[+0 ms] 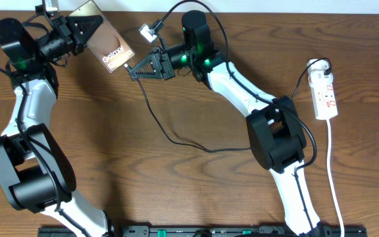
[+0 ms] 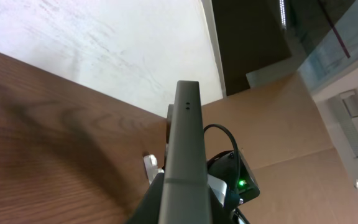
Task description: Plug charger to phone and switch on socket
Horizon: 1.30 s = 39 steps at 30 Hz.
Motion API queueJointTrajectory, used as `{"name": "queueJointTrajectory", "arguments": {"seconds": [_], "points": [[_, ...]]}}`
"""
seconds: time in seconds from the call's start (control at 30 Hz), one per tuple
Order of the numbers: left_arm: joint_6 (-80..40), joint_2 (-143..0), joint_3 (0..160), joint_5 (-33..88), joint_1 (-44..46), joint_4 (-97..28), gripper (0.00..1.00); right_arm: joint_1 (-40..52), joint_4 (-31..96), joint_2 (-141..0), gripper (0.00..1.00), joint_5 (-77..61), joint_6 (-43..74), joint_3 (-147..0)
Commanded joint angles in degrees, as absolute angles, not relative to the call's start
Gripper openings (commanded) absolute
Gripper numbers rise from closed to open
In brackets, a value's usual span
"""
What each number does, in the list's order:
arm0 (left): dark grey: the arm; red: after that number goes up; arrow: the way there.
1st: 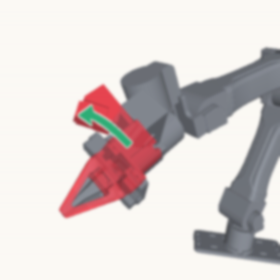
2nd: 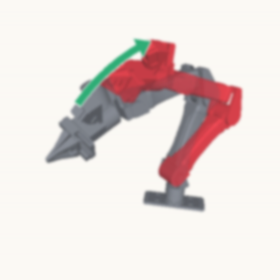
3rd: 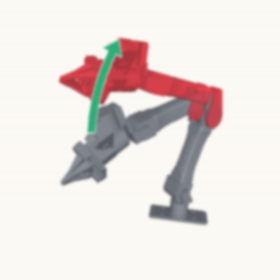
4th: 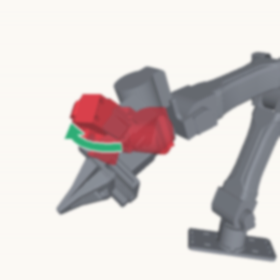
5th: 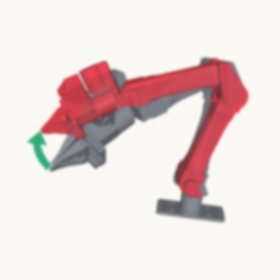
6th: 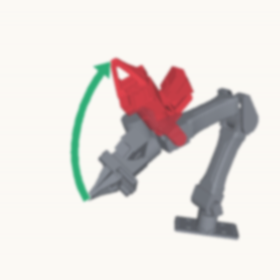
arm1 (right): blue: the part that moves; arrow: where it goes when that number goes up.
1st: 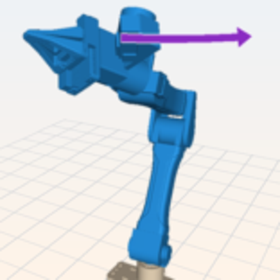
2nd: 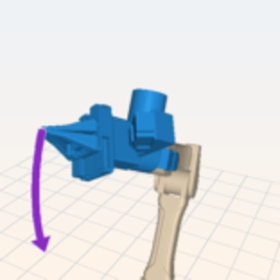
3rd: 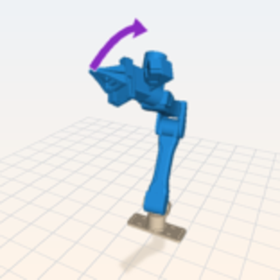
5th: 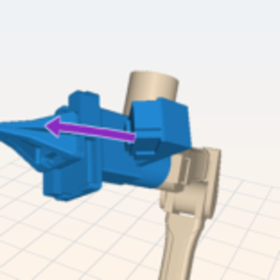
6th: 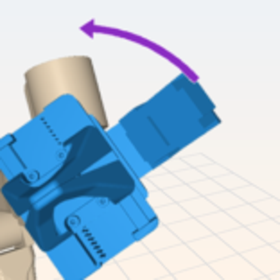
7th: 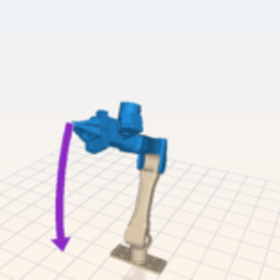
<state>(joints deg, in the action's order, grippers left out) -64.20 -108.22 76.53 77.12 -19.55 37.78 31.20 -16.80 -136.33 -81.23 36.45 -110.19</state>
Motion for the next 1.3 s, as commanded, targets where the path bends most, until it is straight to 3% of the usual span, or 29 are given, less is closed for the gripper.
{"name": "queueJointTrajectory", "arguments": {"seconds": [0.0,1.27], "points": [[-63.24,-107.42,77.10,78.50,-19.55,38.39,0.07,31.24,-16.95,-135.35,0.01,-81.78,36.84,-110.45],[-61.04,-107.42,77.10,80.40,-17.69,38.39,0.07,31.73,-16.97,-135.35,0.01,-80.90,37.26,-110.45]]}}
